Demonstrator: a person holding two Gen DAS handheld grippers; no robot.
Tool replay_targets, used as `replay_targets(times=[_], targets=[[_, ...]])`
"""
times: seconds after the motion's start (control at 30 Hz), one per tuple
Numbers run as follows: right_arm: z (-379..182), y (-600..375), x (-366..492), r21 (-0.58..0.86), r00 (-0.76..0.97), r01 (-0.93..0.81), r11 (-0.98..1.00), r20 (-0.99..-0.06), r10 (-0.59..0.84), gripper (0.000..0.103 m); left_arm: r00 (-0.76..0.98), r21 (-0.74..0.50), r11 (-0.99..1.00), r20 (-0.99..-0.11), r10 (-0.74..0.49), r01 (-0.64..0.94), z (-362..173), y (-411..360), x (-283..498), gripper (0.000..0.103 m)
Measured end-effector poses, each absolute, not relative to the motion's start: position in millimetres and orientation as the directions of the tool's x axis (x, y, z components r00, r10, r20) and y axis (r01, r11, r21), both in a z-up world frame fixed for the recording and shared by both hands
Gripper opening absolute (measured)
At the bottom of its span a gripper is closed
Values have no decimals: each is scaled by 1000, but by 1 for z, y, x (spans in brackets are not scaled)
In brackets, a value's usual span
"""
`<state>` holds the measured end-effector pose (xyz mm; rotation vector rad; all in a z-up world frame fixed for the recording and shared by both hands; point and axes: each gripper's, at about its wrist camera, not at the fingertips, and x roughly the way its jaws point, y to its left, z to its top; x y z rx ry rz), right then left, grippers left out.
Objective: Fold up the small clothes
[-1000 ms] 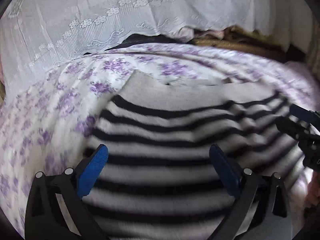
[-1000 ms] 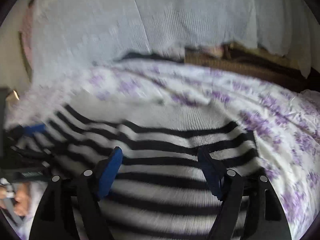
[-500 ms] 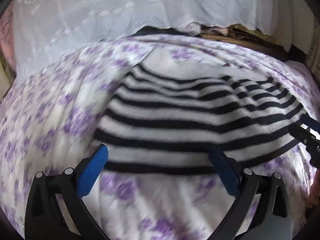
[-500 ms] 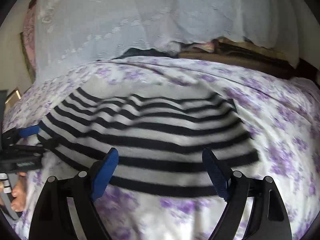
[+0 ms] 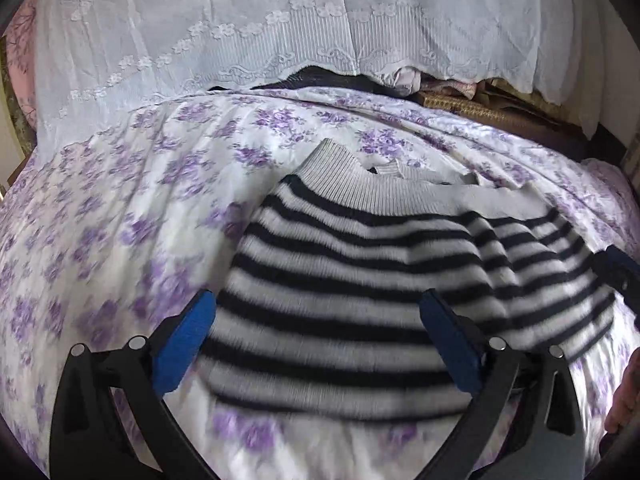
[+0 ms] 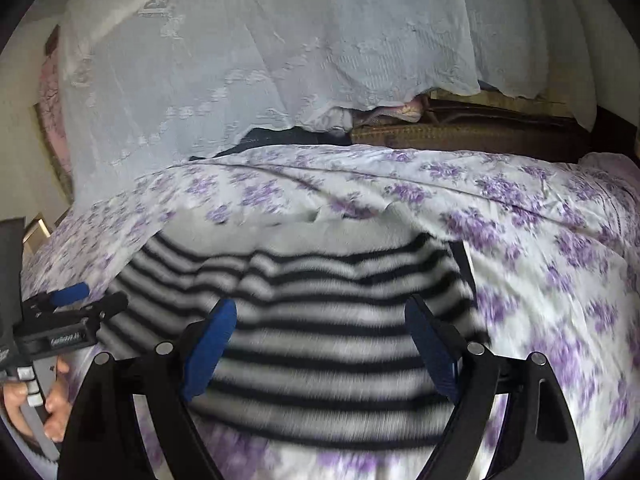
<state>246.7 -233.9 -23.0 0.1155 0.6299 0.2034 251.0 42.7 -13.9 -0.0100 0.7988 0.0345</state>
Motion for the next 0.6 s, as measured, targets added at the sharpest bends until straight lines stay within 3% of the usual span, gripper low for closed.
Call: replay_targets(times=[0.13, 0.2, 0.37, 0.47, 0.6], targets=[[-63, -255, 283, 214, 733, -83, 973, -649, 205, 87, 641, 43, 997, -764, 72, -62, -51, 46, 281, 99], [-77, -260, 286, 236, 730, -111, 965, -639, 240, 87, 625, -42, 998, -781, 3, -57, -62, 59, 285, 99], [-37, -247, 280, 217, 785, -127, 968, -574, 232, 87, 683, -198, 975, -726, -77, -101, -25, 84, 288, 99], [-28, -239, 303, 229, 776, -116, 967, -587, 232, 87, 694, -240, 967, -711, -116, -83, -11, 81, 306, 99], [-42, -239, 342, 259, 748, -76, 963, -624, 227, 93, 700, -148, 988, -709, -82, -34, -10, 55, 336, 99]])
